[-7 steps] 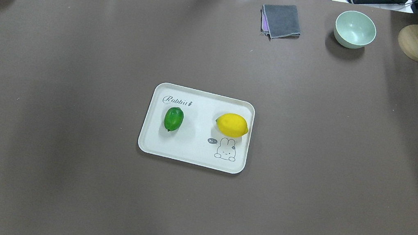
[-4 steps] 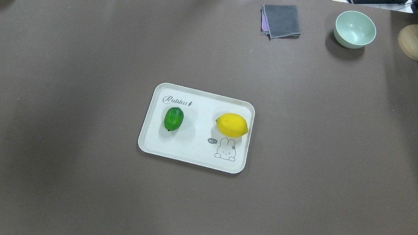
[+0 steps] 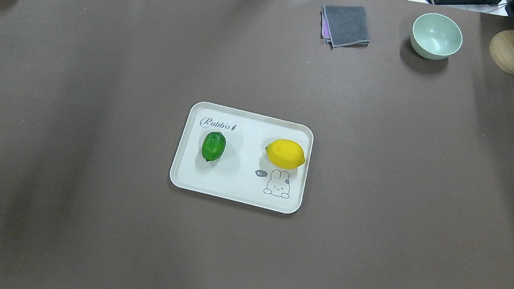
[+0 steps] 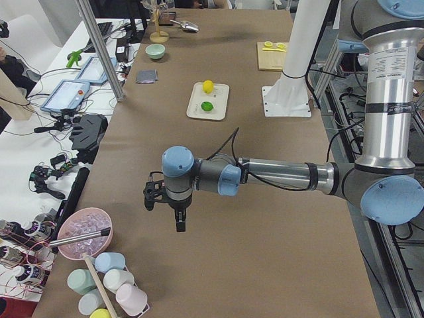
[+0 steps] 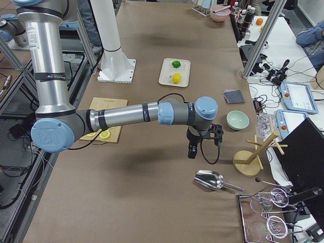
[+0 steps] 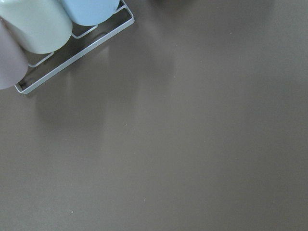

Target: Place all lemons on tray

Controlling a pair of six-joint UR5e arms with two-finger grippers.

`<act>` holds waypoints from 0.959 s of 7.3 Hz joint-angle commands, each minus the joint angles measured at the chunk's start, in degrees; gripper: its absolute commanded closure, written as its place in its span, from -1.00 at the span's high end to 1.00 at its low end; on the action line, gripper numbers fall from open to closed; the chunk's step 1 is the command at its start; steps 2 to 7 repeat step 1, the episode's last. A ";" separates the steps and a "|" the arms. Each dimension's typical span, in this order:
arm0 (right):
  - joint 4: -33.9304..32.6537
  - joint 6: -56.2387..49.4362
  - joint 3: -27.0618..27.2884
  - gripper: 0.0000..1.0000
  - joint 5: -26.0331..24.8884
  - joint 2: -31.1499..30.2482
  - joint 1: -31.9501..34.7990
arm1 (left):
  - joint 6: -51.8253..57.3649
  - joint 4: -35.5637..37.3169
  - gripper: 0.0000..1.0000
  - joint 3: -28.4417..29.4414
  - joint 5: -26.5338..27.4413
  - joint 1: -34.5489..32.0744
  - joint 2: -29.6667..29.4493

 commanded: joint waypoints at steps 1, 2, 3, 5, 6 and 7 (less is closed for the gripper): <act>0.00 0.03 0.04 0.99 0.04 -0.02 0.00 | 0.07 0.39 0.96 -0.01 -0.21 -0.72 1.12; 0.00 0.03 0.04 0.99 0.04 -0.02 0.00 | 0.07 0.39 0.96 -0.01 -0.21 -0.72 1.12; 0.00 0.03 0.04 0.99 0.04 -0.02 0.00 | 0.07 0.39 0.96 -0.01 -0.21 -0.72 1.12; 0.00 0.03 0.04 0.99 0.04 -0.02 0.00 | 0.07 0.39 0.96 -0.01 -0.21 -0.72 1.12; 0.00 0.03 0.04 0.99 0.04 -0.02 0.00 | 0.07 0.39 0.96 -0.01 -0.21 -0.72 1.12; 0.00 0.03 0.04 0.99 0.04 -0.02 0.00 | 0.07 0.39 0.96 -0.01 -0.21 -0.72 1.12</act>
